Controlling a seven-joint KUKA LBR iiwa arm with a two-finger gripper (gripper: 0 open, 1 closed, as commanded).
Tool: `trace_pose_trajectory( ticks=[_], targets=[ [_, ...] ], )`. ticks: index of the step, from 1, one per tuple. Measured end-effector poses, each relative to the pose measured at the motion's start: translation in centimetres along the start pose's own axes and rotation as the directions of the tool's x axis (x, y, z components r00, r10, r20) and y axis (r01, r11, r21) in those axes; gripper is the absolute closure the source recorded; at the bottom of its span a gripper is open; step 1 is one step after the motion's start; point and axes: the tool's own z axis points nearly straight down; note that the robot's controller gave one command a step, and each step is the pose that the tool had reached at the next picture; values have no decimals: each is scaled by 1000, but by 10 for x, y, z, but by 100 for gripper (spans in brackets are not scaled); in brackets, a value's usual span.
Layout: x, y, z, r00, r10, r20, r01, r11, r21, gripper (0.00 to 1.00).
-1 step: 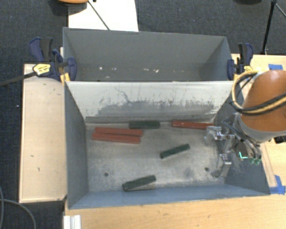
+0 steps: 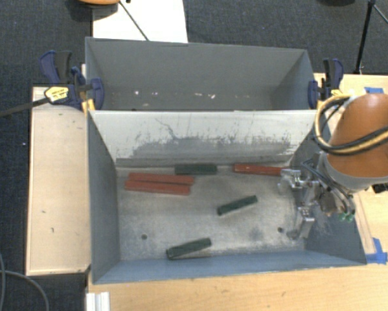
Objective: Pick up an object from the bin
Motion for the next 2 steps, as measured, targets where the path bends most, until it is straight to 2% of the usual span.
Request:
trace_pose_trajectory(
  ticks=[1,2],
  targets=[
    [-26,45,63,991,-131,3,131,991,0,0],
    [-30,58,73,978,-208,-2,208,978,-1,0]
  ],
)
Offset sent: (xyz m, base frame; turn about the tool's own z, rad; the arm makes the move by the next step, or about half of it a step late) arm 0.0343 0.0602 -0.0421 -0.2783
